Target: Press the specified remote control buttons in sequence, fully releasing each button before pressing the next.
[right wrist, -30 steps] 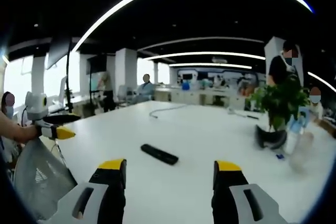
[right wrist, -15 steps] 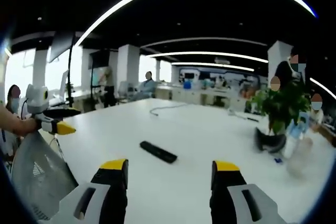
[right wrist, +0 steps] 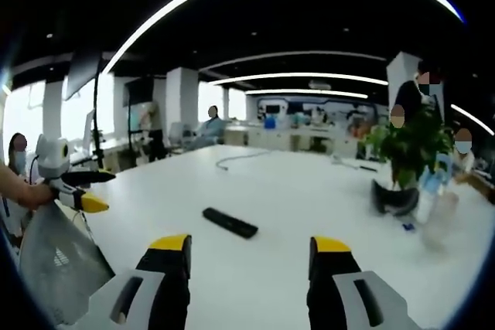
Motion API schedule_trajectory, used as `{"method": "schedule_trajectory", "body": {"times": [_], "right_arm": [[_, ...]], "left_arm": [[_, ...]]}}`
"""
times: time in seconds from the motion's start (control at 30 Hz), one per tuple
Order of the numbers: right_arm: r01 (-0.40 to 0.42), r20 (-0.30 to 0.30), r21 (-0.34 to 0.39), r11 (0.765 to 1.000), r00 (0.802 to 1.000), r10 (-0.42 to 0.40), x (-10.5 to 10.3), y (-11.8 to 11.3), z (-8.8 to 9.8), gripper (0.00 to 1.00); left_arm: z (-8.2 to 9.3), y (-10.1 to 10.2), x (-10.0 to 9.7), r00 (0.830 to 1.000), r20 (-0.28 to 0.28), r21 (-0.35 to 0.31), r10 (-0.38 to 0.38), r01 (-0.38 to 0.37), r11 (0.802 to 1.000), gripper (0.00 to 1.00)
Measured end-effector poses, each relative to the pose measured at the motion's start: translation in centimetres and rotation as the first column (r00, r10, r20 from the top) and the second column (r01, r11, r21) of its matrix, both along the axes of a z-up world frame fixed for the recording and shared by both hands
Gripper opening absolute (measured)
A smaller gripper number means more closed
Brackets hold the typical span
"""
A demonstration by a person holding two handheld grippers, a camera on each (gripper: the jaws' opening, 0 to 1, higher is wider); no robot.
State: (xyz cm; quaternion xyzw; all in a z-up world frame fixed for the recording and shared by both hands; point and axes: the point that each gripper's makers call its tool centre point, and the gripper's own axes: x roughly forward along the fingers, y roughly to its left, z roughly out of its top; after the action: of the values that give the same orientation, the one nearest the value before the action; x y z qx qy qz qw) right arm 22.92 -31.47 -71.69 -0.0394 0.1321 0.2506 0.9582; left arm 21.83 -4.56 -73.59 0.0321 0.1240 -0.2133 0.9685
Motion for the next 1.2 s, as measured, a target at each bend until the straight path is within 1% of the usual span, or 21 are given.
{"method": "schedule_trajectory", "body": {"times": [0.1, 0.2, 0.27, 0.33, 0.4, 0.43, 0.53, 0.6, 0.67, 0.73, 0.8, 0.87, 0.93, 0.97, 1.03, 1.1, 1.13, 1.17, 1.2], "right_arm": [[-0.010, 0.000, 0.000, 1.000, 1.000, 0.010, 0.0, 0.1, 0.0, 0.59], [-0.002, 0.005, -0.059, 0.998, 1.000, 0.003, 0.1, -0.3, -0.5, 0.63], [-0.001, 0.006, -0.074, 0.997, 1.000, 0.002, 0.3, -0.3, -0.5, 0.64], [-0.013, 0.014, -0.073, 0.997, 1.000, 0.014, 0.3, -0.2, -0.4, 0.62], [-0.015, 0.019, -0.064, 0.998, 1.000, 0.017, 0.3, -0.3, -0.3, 0.62], [-0.017, 0.020, -0.063, 0.998, 1.000, 0.018, 0.2, -0.3, -0.3, 0.62], [-0.017, 0.014, -0.078, 0.997, 1.000, 0.019, 0.4, -0.5, -0.5, 0.59], [-0.029, 0.049, -0.067, 0.997, 0.998, 0.032, 0.4, -0.3, 0.3, 0.58], [0.004, 0.079, -0.071, 0.997, 0.997, 0.002, 0.3, -0.9, 0.6, 0.58], [0.041, 0.064, -0.087, 0.995, 0.997, -0.035, 0.6, -1.7, 0.3, 0.56], [0.048, 0.053, -0.074, 0.996, 0.998, -0.044, 0.9, -1.9, 0.2, 0.56], [0.033, 0.038, -0.040, 0.999, 0.999, -0.031, 0.8, -1.7, 0.1, 0.56], [0.033, 0.039, -0.040, 0.999, 0.999, -0.032, 0.8, -1.7, 0.1, 0.55], [0.044, 0.042, -0.052, 0.998, 0.998, -0.042, 0.8, -1.9, 0.1, 0.55], [0.067, 0.040, -0.066, 0.996, 0.997, -0.065, 0.9, -2.2, 0.0, 0.54], [0.082, 0.036, -0.071, 0.994, 0.996, -0.079, 1.0, -2.5, -0.1, 0.55], [0.092, 0.028, -0.074, 0.993, 0.996, -0.090, 1.1, -2.7, -0.2, 0.55], [0.095, 0.024, -0.075, 0.993, 0.995, -0.093, 1.2, -2.8, -0.3, 0.54], [0.096, 0.017, -0.076, 0.992, 0.995, -0.095, 1.3, -2.8, -0.4, 0.53]], "left_arm": [[0.4, 0.1, 0.0, 1.000, 0.016, -0.005, 0.008, -0.007, 1.000, 0.97], [0.6, 0.2, 0.0, 1.000, 0.027, -0.016, 0.012, -0.012, 1.000, 0.97], [0.7, 0.0, -0.1, 1.000, 0.031, -0.016, -0.001, 0.001, 1.000, 0.97], [0.5, -0.2, -0.1, 1.000, 0.023, 0.000, -0.009, 0.009, 1.000, 0.97], [0.6, -0.2, -0.1, 1.000, 0.029, 0.002, -0.010, 0.010, 1.000, 0.97], [1.0, -0.2, -0.1, 0.999, 0.044, -0.016, -0.003, 0.004, 1.000, 0.97], [1.4, -0.4, -0.2, 0.998, 0.061, -0.041, -0.013, 0.016, 0.999, 0.97], [1.3, -0.4, -0.1, 0.999, 0.053, -0.045, -0.012, 0.014, 0.999, 0.97], [1.3, -0.5, -0.2, 0.998, 0.054, -0.037, -0.011, 0.013, 0.999, 0.97], [1.3, -0.6, -0.2, 0.999, 0.054, -0.031, -0.010, 0.012, 0.999, 0.97], [1.1, -0.6, -0.1, 0.999, 0.045, -0.025, -0.009, 0.010, 1.000, 0.97], [1.0, -0.6, -0.2, 0.999, 0.037, -0.023, -0.007, 0.008, 1.000, 0.97], [1.0, -0.7, -0.2, 0.999, 0.035, -0.026, -0.011, 0.012, 1.000, 0.97], [0.9, -0.8, -0.2, 0.999, 0.030, -0.027, -0.014, 0.015, 1.000, 0.97], [0.3, -0.8, -0.1, 1.000, 0.002, -0.033, -0.022, 0.022, 0.999, 0.97], [-0.5, -0.9, -0.1, 0.998, -0.035, -0.052, -0.050, 0.048, 0.997, 0.97], [-0.6, -1.6, -0.5, 0.994, -0.058, -0.094, -0.089, 0.083, 0.992, 0.96], [-0.6, -1.9, -0.5, 0.992, -0.063, -0.106, -0.107, 0.100, 0.989, 0.97], [-1.0, -2.1, -0.7, 0.990, -0.077, -0.095, -0.121, 0.114, 0.989, 0.97]]}}
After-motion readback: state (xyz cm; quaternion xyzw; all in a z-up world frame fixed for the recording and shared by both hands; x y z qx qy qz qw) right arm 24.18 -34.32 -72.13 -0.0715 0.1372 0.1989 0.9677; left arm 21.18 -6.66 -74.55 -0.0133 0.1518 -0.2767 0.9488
